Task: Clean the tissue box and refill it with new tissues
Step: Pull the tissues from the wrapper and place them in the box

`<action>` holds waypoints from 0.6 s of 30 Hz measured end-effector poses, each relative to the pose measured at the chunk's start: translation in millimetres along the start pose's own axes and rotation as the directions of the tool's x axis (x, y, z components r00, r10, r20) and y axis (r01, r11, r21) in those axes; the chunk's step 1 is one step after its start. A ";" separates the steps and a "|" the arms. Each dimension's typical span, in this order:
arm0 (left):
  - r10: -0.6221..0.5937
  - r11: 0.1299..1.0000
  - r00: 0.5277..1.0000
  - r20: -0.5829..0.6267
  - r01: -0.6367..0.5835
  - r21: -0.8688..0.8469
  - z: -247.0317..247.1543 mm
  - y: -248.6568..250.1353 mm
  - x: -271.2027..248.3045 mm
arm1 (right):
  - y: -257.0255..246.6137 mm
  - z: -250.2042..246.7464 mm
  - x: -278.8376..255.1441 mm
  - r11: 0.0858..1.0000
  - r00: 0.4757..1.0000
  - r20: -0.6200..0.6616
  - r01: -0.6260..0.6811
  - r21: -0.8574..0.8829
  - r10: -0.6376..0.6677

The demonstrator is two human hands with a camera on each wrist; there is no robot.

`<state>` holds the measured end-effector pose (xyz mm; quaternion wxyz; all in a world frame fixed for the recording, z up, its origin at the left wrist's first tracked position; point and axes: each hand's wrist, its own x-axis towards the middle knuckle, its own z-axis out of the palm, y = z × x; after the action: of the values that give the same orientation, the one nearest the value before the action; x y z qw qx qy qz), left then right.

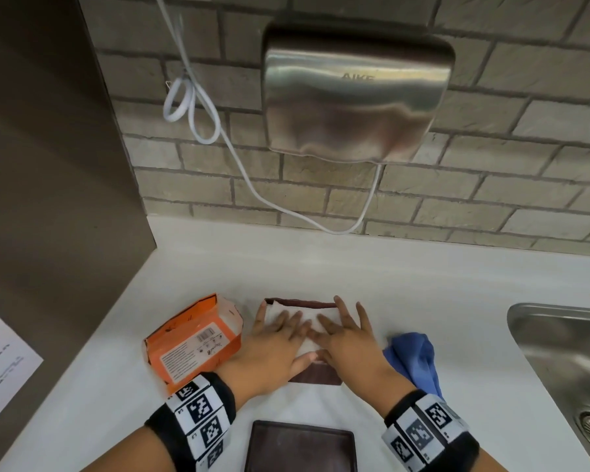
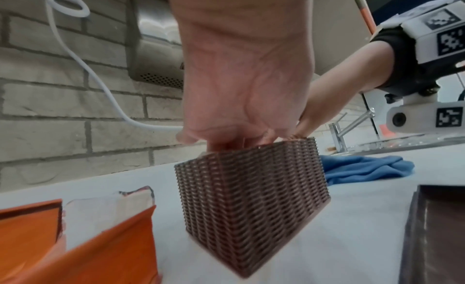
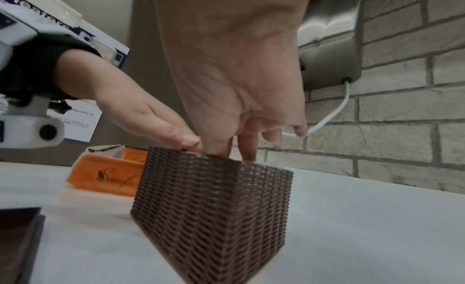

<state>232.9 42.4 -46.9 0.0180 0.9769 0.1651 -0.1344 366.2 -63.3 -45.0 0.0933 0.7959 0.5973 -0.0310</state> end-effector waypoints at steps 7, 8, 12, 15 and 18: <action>-0.074 0.996 0.997 0.035 0.072 0.058 9.7 -10.5 2.3 | 14.6 -2.9 2.5 0.981 0.969 0.169 -0.169 -0.091 0.183; -0.081 0.994 0.996 0.033 0.078 0.077 10.4 -10.3 2.8 | 13.8 -2.7 4.1 0.979 0.967 0.170 -0.174 -0.106 0.190; -0.123 0.986 0.992 0.030 0.119 0.114 9.1 -12.8 2.7 | 11.5 -2.3 10.6 0.974 0.967 0.169 -0.166 -0.154 0.191; -0.135 0.982 0.991 0.019 0.131 0.139 9.7 -18.6 -2.9 | 15.7 -7.2 6.4 0.983 0.974 0.147 -0.162 -0.080 0.173; -0.133 0.985 0.991 -0.016 0.133 0.107 12.4 -22.8 -10.4 | 19.6 -10.3 -14.5 0.970 0.980 -0.100 -0.154 0.187 0.175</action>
<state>212.8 59.7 -55.8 -0.0445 0.9638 0.2225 -0.1397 380.1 -80.3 -30.4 -0.0109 0.8483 0.5286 -0.0302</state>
